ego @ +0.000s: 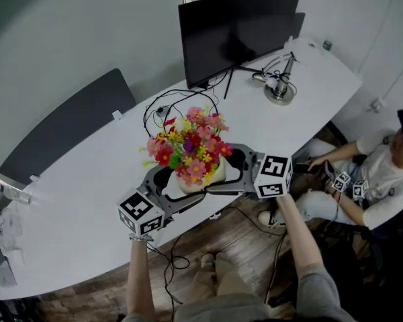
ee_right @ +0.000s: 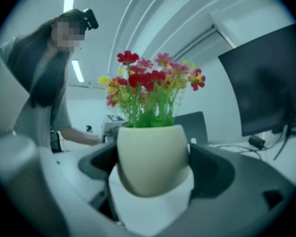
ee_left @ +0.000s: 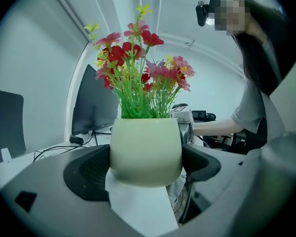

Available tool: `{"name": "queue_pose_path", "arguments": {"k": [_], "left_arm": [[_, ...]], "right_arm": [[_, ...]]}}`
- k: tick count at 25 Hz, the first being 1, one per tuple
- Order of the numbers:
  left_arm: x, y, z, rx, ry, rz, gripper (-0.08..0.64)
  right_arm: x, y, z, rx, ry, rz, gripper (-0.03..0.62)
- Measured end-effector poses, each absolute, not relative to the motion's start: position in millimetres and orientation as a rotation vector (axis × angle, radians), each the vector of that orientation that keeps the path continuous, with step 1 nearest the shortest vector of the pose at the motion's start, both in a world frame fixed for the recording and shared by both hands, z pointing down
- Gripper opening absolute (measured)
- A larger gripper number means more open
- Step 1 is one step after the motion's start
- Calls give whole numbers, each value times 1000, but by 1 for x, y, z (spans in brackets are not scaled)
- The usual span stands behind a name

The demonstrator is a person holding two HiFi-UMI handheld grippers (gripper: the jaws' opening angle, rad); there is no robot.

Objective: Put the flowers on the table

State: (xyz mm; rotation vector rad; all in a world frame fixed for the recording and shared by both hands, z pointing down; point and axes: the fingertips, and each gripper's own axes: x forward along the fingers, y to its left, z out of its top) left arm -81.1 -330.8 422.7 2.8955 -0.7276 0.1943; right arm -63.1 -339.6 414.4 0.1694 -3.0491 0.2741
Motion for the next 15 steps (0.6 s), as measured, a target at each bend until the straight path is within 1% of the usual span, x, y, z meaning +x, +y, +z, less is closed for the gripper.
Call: {"name": "queue_pose_path", "arguments": {"k": [15], "left_arm": [[-82,-350,483,2889,-758,241,449]], "right_arm": [[-64,-358,474,163,-3054,254,448]]}}
